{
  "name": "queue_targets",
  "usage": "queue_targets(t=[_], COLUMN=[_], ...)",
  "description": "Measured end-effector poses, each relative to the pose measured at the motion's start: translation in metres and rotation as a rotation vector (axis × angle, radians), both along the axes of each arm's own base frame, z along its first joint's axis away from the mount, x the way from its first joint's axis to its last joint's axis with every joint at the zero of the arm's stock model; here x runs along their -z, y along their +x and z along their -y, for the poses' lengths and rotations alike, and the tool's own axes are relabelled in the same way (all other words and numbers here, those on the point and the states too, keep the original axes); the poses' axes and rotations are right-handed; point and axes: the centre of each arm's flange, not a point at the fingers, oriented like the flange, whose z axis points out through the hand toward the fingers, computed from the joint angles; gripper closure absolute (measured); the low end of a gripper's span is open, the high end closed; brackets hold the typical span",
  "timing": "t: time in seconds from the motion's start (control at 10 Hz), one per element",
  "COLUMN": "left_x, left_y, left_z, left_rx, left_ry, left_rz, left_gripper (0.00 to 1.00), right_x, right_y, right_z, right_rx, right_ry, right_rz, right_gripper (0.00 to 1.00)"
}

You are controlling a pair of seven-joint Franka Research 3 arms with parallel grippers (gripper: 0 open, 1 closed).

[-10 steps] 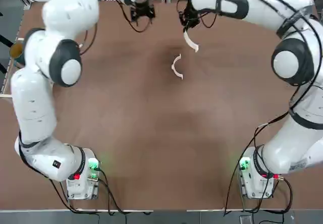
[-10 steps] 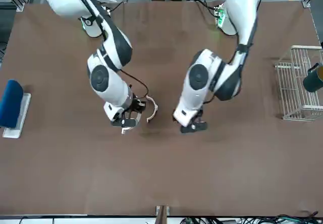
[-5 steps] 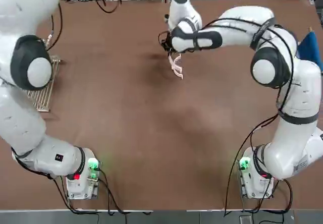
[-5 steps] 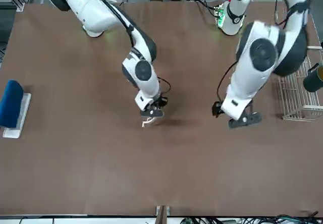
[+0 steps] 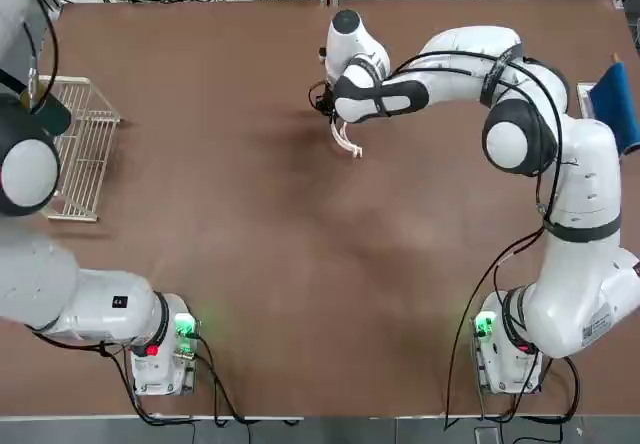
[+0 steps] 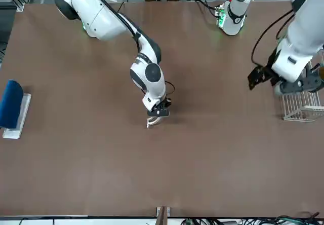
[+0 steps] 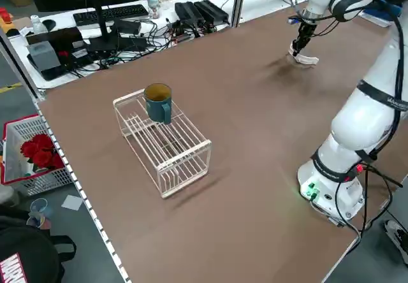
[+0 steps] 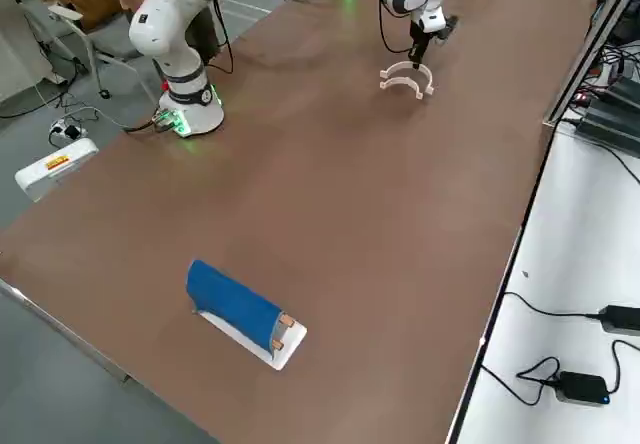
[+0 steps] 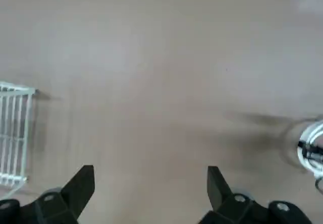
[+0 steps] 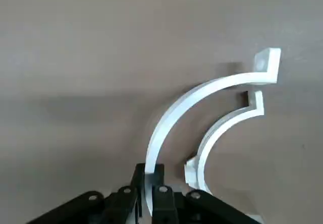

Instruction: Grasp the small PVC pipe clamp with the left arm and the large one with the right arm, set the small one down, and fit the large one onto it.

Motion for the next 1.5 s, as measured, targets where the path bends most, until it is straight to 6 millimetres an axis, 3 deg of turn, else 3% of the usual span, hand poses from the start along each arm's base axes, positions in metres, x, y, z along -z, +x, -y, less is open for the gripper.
queue_targets(t=[0.8,1.5], left_x=[0.01,0.014], left_y=[0.005,0.008], left_z=[-0.038,-0.041], left_rx=[0.037,0.036], left_ry=[-0.031,-0.031], left_rz=[-0.03,-0.035], left_gripper=[0.01,0.0], right_x=[0.012,0.02], right_y=[-0.007,-0.01], right_z=[-0.006,-0.004], right_rx=[-0.017,0.008], right_ry=[-0.011,-0.025], right_rz=[0.001,-0.015], right_gripper=[0.91,0.89])
